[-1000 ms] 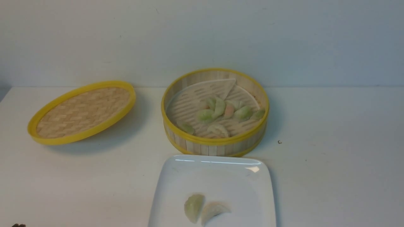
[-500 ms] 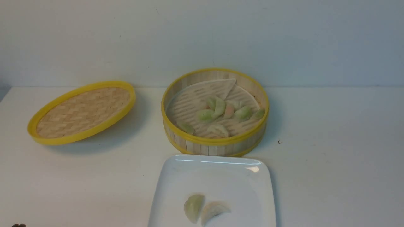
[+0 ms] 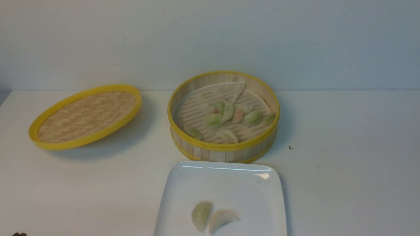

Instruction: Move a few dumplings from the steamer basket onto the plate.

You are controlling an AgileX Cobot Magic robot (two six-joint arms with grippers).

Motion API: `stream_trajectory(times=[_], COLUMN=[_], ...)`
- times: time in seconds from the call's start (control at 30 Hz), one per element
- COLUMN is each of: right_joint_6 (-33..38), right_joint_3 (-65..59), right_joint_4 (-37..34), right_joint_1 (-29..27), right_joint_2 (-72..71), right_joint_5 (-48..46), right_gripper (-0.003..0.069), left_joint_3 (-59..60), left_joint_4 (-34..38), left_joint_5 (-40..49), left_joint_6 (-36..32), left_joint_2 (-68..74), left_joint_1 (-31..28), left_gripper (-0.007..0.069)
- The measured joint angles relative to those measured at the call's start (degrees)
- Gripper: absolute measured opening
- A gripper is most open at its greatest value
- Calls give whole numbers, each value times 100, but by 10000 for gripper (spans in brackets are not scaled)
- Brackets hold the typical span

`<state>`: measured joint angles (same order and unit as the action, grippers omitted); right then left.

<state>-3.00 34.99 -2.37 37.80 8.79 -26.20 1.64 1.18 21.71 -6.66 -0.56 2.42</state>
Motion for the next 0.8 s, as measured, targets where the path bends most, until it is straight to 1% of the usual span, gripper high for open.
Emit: stream_trajectory(times=[0.03,0.13,0.27,0.33,0.47,0.5,0.53,0.57,0.6,0.7,0.8], right_joint_6=[169,300,300,334,334,334,334,334,334,334,334], right_joint_3=[0,0,-73,-280,-863,-1240,-1240,-1655,-1977,-2654,-3142], right_joint_4=[-107,-173,-166,-69,96,159,161,237,237,237,237], right_joint_1=[0,0,0,-108,-944,-1349,-1407,-1858,-2118,-2731,-3055], right_joint_2=[0,0,-61,-216,-538,-614,-624,-705,-769,-904,-933], right_joint_5=[0,0,16,46,83,83,83,83,77,77,73], right_gripper=[-15,-15,-15,-15,-15,-15,-15,-15,-15,-15,-15], left_joint_3=[0,0,0,0,0,0,0,0,0,0,0], left_joint_4=[0,0,0,0,0,0,0,0,0,0,0], left_joint_5=[0,0,0,0,0,0,0,0,0,0,0], left_joint_6=[0,0,0,0,0,0,0,0,0,0,0], left_joint_2=[0,0,0,0,0,0,0,0,0,0,0], left_joint_1=[0,0,0,0,0,0,0,0,0,0,0], left_gripper=[-6,-6,-6,-6,-6,-6,-6,-6,-6,-6,-6])
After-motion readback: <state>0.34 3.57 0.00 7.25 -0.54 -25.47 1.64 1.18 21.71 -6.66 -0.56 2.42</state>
